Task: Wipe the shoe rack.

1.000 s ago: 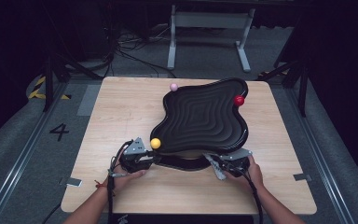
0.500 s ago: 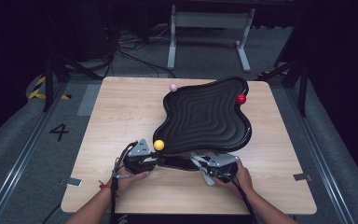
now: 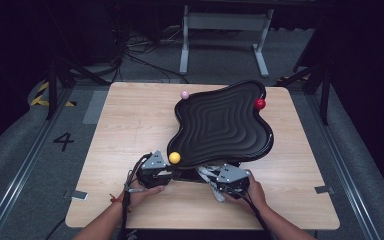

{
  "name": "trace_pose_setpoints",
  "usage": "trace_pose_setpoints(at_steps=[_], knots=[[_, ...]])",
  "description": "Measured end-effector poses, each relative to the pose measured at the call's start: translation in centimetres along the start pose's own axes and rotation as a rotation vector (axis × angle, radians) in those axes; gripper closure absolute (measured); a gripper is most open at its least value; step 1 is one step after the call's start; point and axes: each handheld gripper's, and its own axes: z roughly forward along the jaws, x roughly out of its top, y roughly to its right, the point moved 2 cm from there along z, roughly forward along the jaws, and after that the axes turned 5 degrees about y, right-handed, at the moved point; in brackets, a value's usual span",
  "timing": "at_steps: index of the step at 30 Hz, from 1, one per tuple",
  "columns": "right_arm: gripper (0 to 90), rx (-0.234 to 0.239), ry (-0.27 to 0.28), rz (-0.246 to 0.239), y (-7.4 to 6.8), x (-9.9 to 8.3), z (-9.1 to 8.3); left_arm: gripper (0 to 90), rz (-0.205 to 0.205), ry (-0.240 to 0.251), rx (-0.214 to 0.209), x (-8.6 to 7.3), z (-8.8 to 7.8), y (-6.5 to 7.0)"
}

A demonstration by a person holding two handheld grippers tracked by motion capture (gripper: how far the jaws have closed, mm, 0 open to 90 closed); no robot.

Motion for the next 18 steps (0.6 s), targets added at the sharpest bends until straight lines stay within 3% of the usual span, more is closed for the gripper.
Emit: trace_pose_setpoints(at_steps=[18], knots=[[80.7, 0.006, 0.015, -0.021, -1.1, 0.5, 0.5, 72.7, 0.012, -0.001, -0.037, 0.3, 1.1, 1.4]])
